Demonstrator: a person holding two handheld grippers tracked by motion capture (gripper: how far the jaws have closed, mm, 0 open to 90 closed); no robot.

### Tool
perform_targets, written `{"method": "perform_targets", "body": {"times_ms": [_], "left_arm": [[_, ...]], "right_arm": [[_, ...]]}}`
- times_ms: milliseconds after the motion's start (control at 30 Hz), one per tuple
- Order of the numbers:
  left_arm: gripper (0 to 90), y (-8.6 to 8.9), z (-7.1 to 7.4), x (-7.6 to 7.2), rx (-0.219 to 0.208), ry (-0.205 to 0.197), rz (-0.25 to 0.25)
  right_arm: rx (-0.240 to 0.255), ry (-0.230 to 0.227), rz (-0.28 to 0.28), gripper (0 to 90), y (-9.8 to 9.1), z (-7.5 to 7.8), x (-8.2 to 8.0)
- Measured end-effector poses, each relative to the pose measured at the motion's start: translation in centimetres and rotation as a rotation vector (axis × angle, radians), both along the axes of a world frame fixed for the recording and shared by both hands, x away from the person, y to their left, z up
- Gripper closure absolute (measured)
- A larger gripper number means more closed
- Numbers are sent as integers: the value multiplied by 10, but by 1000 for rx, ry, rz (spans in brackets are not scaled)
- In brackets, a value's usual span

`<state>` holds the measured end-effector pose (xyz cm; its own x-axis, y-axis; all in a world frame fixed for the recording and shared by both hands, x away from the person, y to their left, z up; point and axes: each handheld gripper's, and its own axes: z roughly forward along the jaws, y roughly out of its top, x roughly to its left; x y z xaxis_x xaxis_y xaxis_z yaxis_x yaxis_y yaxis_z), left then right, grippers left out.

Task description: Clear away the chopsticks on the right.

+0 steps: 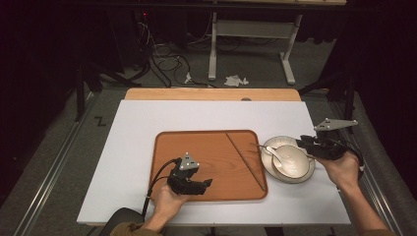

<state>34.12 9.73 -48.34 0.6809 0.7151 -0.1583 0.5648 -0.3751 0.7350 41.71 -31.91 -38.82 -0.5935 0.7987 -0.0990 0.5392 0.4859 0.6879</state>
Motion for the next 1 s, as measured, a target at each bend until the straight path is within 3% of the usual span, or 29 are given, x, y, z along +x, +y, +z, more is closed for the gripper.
{"method": "perform_targets", "body": {"times_ms": [500, 1000], "left_arm": [[326, -1, -1, 0, 5, 3, 1], [326, -1, -1, 0, 4, 6, 3]], "right_arm": [[-42, 62, -70, 727, -39, -27, 16], [-114, 170, -36, 707, -44, -53, 20]]}}
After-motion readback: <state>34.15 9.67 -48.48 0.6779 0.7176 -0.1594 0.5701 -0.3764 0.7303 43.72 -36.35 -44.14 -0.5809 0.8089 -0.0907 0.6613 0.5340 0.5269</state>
